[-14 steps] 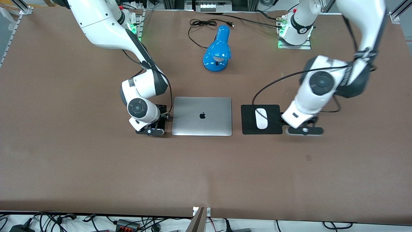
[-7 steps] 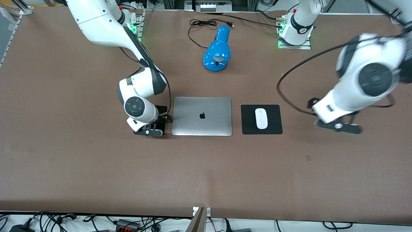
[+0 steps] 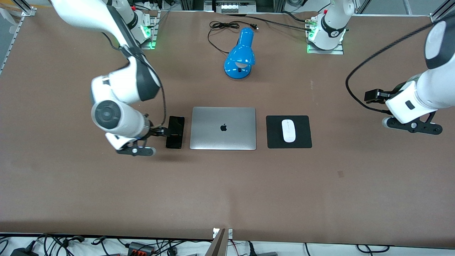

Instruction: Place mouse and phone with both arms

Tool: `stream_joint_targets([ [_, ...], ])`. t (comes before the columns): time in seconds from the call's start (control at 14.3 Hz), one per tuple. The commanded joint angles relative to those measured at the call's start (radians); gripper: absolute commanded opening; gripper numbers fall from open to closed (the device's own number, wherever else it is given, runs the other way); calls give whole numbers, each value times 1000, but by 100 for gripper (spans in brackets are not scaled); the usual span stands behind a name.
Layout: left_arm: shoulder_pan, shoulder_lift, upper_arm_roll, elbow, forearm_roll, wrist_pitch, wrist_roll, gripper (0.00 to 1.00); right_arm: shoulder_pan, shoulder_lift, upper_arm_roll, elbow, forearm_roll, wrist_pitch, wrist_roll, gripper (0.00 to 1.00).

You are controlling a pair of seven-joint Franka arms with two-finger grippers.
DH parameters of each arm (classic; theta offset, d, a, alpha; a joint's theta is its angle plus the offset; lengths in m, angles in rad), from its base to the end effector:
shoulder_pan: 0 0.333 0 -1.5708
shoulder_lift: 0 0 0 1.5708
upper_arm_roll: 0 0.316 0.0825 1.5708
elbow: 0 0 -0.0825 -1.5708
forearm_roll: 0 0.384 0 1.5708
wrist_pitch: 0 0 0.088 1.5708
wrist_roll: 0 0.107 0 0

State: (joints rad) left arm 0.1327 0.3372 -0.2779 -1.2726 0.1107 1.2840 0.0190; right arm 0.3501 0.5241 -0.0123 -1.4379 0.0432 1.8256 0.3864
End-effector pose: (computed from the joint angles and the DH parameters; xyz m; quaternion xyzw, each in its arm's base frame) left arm 0.6151 -0.0466 0.5479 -0.9849 0.0736 0.1554 0.0187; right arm 0.6481 0.2329 0.3772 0.9971 -0.0305 -0.0698 0.0079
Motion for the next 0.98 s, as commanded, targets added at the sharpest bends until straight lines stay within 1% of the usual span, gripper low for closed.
stream_joint_targets([
  [0.0, 50, 14, -6, 27, -84, -15, -34, 100, -52, 8, 8, 147, 4, -109, -29, 100],
  [0.14, 88, 11, 3, 18, -205, -12, -39, 100, -72, 4, 5, 221, 3, -178, -32, 100],
  [0.21, 78, -6, 34, 9, -232, -8, -53, 100, -75, 2, -3, 261, 1, -211, -34, 100],
  [0.28, 50, -24, 93, -8, -253, 0, -72, 100, -79, 0, -12, 292, 1, -241, -34, 100],
  [0.35, -47, -64, 211, -55, -264, 20, -79, 100, -77, 0, -35, 319, 0, -262, -34, 100],
  [0.42, -162, -116, 344, -126, -264, 70, -77, 100, -77, 0, -58, 341, 1, -276, -34, 100],
  [0.49, -217, -168, 409, -201, -255, 156, -79, 100, -80, -10, -69, 350, 0, -279, -35, 100],
  [0.56, -217, -228, 410, -280, -249, 247, -68, 100, -91, -42, -80, 352, 1, -278, -52, 100],
  [0.63, -216, -297, 410, -348, -211, 349, -68, 100, -123, -65, -83, 349, 9, -279, -87, 100],
  [0.7, -208, -326, 410, -379, -198, 403, -68, 100, -169, -94, -68, 343, 9, -276, -133, 100],
  [0.77, -196, -333, 408, -387, -195, 400, -67, 100, -206, -122, -51, 327, 7, -276, -171, 100],
  [0.84, -173, -333, 389, -393, -189, 400, -64, 100, -238, -145, -42, 312, 4, -273, -202, 100],
  [0.91, -147, -333, 350, -393, -184, 399, -35, 100, -279, -157, -31, 304, 6, -276, -240, 100],
])
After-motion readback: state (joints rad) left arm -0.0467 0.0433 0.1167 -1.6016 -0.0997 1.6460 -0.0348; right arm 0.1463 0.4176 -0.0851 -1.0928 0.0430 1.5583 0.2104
